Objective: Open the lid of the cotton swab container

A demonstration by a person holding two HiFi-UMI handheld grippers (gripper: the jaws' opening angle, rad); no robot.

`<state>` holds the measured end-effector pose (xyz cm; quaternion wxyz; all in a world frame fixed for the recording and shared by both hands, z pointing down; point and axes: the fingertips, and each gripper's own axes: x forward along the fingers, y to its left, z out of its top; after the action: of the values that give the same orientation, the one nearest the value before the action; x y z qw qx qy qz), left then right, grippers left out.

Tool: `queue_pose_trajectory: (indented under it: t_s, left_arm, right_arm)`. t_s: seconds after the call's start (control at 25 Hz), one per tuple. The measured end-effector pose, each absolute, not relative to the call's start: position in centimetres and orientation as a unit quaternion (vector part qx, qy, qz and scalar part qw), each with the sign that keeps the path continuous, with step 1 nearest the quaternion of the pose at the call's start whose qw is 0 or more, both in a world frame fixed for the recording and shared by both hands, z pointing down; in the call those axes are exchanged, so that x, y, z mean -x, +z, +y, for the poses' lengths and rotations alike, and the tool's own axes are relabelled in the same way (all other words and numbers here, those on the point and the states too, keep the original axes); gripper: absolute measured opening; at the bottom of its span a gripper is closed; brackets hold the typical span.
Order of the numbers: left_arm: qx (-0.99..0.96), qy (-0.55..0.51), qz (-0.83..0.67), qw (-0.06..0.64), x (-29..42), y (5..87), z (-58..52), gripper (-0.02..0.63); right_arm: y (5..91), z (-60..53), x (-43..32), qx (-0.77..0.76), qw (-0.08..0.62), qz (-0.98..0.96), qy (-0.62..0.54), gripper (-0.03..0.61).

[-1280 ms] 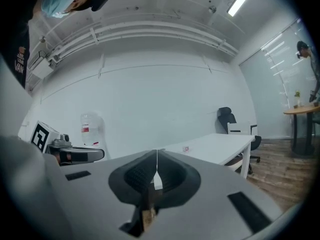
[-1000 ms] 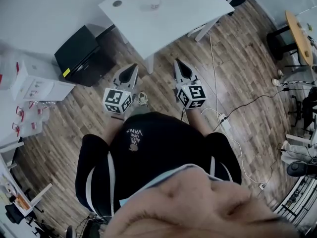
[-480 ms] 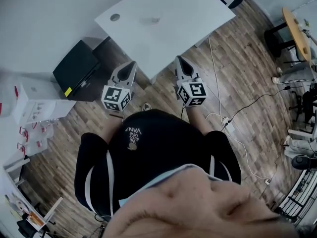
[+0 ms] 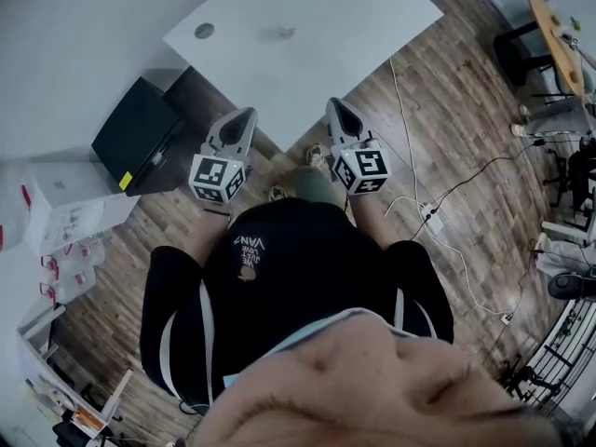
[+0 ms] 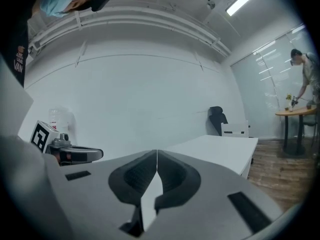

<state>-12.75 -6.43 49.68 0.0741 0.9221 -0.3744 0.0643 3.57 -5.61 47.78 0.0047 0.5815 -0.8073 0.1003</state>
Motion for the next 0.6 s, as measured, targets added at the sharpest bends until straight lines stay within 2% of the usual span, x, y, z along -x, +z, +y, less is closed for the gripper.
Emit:
queue_pose_trajectory:
  t_s: [0.6]
  left_arm:
    - [-0.901, 0.068, -0.42, 0.085, 10.6, 50.5, -13.9, 0.018]
  right_arm:
    - [48.3, -13.8, -6.5, -0.553, 0.013, -0.826, 0.106, 0.012]
